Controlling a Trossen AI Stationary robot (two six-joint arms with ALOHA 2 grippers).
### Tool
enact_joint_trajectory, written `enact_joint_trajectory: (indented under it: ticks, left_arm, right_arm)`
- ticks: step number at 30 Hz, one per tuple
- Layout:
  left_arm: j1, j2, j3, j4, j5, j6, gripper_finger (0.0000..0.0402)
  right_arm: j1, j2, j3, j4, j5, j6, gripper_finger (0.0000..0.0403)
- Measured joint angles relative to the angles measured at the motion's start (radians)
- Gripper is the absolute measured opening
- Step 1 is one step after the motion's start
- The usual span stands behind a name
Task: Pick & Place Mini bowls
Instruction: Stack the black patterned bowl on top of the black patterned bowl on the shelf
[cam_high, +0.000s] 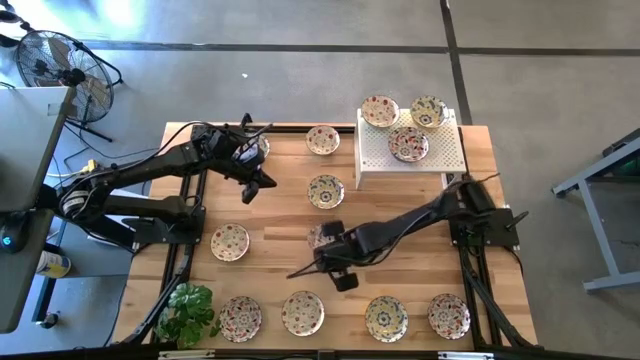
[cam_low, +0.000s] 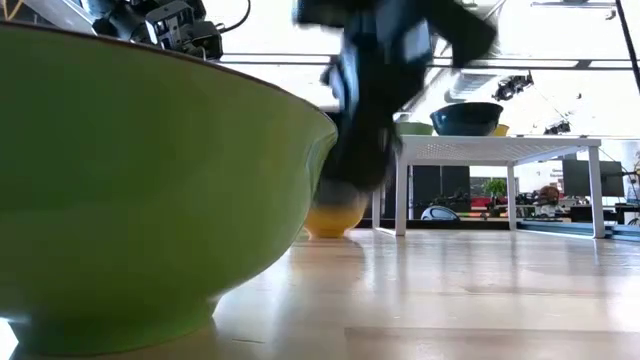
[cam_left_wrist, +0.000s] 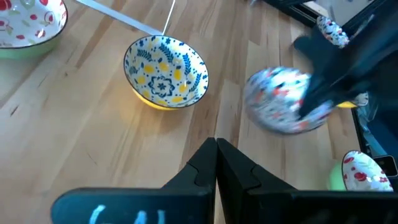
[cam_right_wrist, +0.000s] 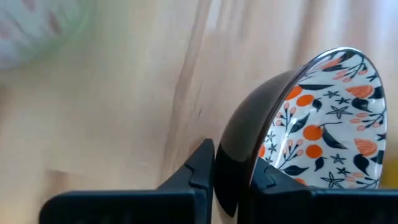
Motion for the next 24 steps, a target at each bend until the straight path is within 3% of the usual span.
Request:
enact_joint_trajectory:
  ticks: [6, 10, 17, 24]
  left_arm:
    - [0.000, 0.000, 0.000, 0.077, -0.003, 0.000, 0.0001]
    - [0.000, 0.000, 0.000, 0.133, -0.009, -0.001, 0.0001]
    - [0.000, 0.001, 0.000, 0.168, -0.047, -0.001, 0.0001]
    - [0.000, 0.001, 0.000, 0.168, -0.123, -0.016, 0.0001]
  right_arm:
    - [-0.009, -0.117, 0.128, -0.230, 0.080, 0.089, 0.0014]
    - [-0.035, -0.164, 0.292, -0.440, 0.135, 0.139, 0.0016]
    - [-0.174, -0.167, 0.545, -0.866, 0.233, 0.187, 0.0024]
    - [-0.384, -0.266, 0.466, -0.878, 0.245, 0.174, 0.0023]
